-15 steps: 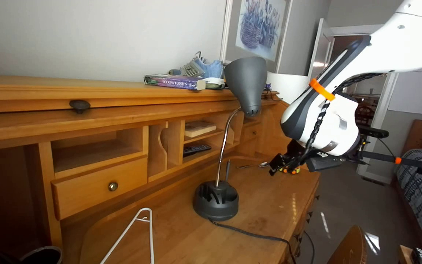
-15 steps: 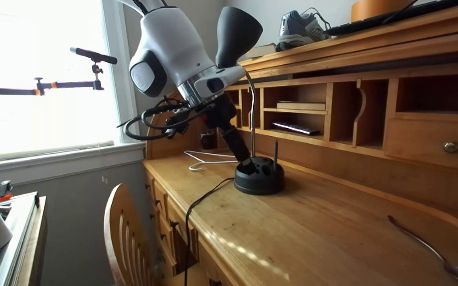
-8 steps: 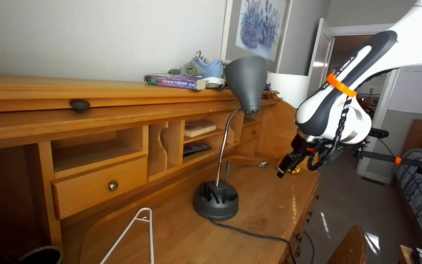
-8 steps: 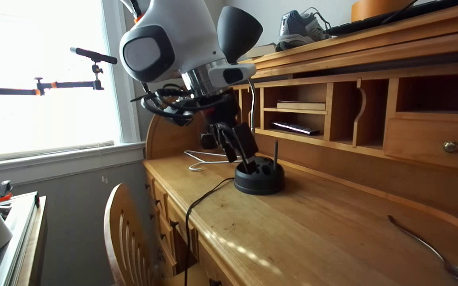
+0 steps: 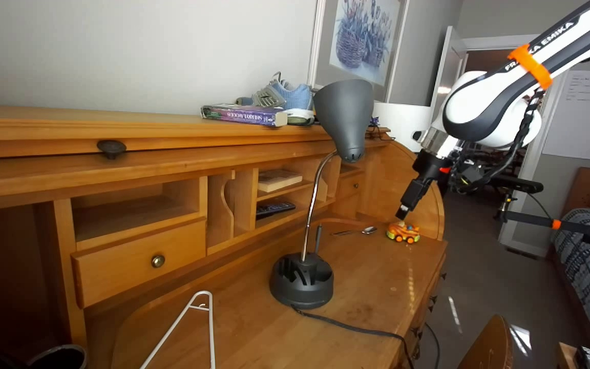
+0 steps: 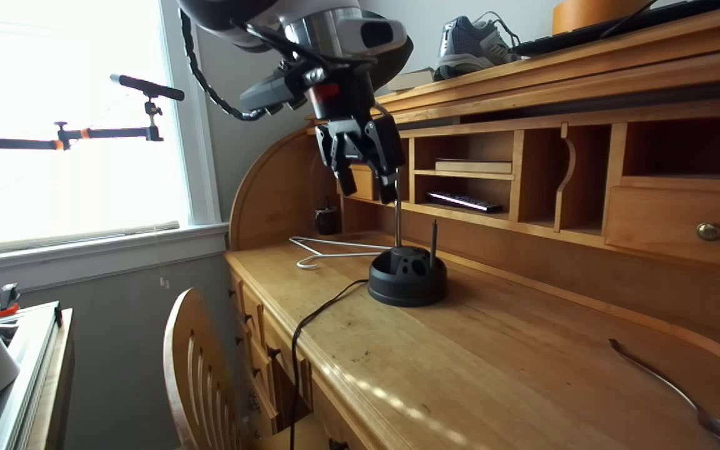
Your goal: Put the black pen in the lamb base
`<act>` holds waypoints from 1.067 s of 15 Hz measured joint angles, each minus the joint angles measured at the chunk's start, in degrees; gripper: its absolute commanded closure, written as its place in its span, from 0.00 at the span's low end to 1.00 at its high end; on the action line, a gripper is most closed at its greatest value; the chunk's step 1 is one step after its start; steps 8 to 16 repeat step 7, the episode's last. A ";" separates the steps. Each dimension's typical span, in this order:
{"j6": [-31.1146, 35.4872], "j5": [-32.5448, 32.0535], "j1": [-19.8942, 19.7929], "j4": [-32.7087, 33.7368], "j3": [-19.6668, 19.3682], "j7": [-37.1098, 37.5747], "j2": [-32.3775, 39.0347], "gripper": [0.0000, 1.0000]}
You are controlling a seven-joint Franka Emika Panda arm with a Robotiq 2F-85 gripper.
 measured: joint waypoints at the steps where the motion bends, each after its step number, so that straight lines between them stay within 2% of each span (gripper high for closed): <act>1: -2.20 0.00 -1.00 0.16 1.18 -0.10 -1.95 0.00; 3: -4.02 0.05 -1.96 0.17 2.37 -0.12 -4.51 0.00; 6: -4.00 0.09 -2.52 0.17 3.14 -0.12 -4.61 0.00; 16: -4.00 0.09 -2.53 0.17 3.19 -0.12 -4.60 0.00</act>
